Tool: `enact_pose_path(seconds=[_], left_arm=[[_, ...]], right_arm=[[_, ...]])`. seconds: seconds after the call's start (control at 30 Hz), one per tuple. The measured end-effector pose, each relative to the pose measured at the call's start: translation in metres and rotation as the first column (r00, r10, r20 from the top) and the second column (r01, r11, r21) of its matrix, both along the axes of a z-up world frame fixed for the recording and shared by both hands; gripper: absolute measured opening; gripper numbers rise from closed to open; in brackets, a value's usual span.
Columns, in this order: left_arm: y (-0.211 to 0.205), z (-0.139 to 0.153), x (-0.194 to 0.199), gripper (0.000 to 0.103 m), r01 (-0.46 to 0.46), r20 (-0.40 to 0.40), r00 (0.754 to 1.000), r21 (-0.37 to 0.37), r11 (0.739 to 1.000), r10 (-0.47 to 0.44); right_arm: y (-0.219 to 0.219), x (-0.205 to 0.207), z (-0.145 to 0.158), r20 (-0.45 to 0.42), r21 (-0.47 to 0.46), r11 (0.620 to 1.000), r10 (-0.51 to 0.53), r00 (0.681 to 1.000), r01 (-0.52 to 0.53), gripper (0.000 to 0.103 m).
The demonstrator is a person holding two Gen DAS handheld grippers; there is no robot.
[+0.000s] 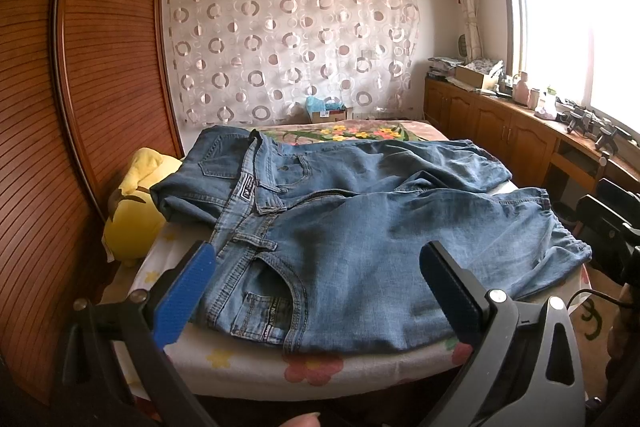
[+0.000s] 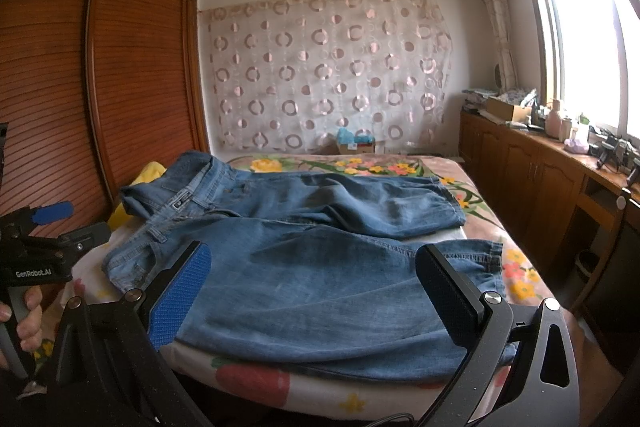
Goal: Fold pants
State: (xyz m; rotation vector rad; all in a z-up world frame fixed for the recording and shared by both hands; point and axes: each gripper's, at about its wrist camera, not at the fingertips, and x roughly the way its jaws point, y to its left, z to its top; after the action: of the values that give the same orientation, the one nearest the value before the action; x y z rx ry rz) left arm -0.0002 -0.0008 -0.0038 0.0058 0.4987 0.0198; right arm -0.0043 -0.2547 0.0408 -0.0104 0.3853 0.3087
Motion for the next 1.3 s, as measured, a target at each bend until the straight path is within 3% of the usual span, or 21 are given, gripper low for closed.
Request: enact_pose_path(seconds=[1.3], left_arm=[[0.0037, -0.0027, 0.0017, 0.103, -0.007, 0.002, 1.0, 0.009, 1.0, 0.007]], right_arm=[[0.0004, 0.0001, 0.0014, -0.004, 0.002, 1.0, 0.001, 1.0, -0.001, 0.103]])
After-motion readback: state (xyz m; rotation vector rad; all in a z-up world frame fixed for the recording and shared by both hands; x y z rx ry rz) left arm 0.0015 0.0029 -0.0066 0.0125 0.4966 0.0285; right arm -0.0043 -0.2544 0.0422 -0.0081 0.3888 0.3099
